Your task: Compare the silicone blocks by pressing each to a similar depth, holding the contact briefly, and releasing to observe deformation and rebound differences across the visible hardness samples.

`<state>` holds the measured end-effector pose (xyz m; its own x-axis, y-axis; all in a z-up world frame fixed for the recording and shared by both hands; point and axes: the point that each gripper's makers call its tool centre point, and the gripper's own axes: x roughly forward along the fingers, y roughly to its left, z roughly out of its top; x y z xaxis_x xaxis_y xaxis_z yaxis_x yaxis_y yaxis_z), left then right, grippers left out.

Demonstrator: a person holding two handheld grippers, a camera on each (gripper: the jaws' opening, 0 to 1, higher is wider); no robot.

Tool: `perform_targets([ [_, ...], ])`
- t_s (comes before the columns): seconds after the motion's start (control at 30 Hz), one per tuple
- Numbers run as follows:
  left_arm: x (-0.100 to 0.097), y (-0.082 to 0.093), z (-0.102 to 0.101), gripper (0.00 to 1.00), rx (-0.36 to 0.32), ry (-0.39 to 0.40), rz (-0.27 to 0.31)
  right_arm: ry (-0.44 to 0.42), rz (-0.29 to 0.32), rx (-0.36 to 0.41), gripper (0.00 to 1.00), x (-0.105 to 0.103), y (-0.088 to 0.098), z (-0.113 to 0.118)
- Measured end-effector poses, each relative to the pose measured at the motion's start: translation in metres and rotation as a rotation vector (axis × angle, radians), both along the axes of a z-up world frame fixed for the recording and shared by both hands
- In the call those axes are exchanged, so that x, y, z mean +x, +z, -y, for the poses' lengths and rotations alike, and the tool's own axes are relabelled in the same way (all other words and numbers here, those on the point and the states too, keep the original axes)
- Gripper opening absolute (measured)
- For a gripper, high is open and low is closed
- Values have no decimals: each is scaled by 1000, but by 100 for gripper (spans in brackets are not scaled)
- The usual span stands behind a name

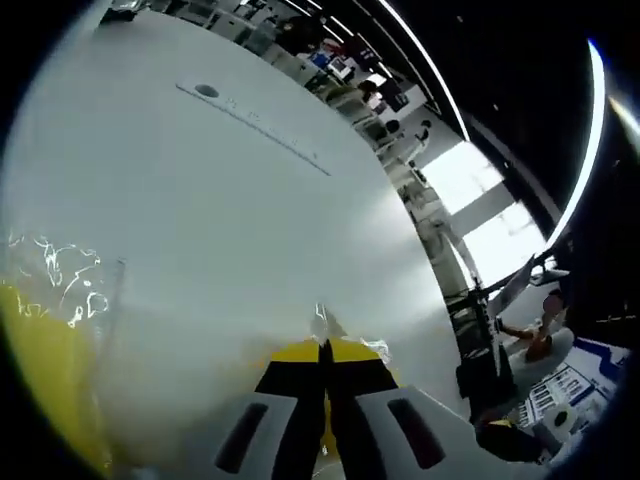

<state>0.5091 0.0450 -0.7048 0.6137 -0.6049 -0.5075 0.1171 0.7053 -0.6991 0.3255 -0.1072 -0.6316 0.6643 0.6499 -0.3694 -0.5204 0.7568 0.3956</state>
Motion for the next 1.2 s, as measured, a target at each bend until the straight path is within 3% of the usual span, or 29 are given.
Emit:
perform_targets([
  [0.13, -3, 19, 13, 0, 25, -69, 100, 4, 3, -3, 60, -4, 6, 0],
  [0.33, -19, 40, 32, 0, 208, -257, 279, 10, 22, -14, 59, -9, 14, 0],
  [0.43, -28, 48, 39, 0, 329, -357, 382, 10, 28, -17, 59, -13, 17, 0],
  [0.47, -32, 53, 44, 0, 394, -414, 448, 9, 30, -20, 59, -15, 18, 1],
  [0.53, -37, 61, 51, 0, 434, -458, 495, 9, 31, -22, 58, -17, 18, 2],
  [0.6, -42, 75, 61, 0, 505, -527, 598, 11, 35, -25, 58, -20, 19, 2],
  [0.67, -44, 86, 67, 0, 532, -548, 658, 13, 38, -28, 58, -22, 20, 3],
  [0.83, -42, 99, 67, 0, 520, -538, 670, 14, 49, -31, 58, -25, 25, 2],
  [1.2, -44, 137, 41, 0, 507, -504, 696, 22, 88, -63, 57, -30, 40, -4],
])
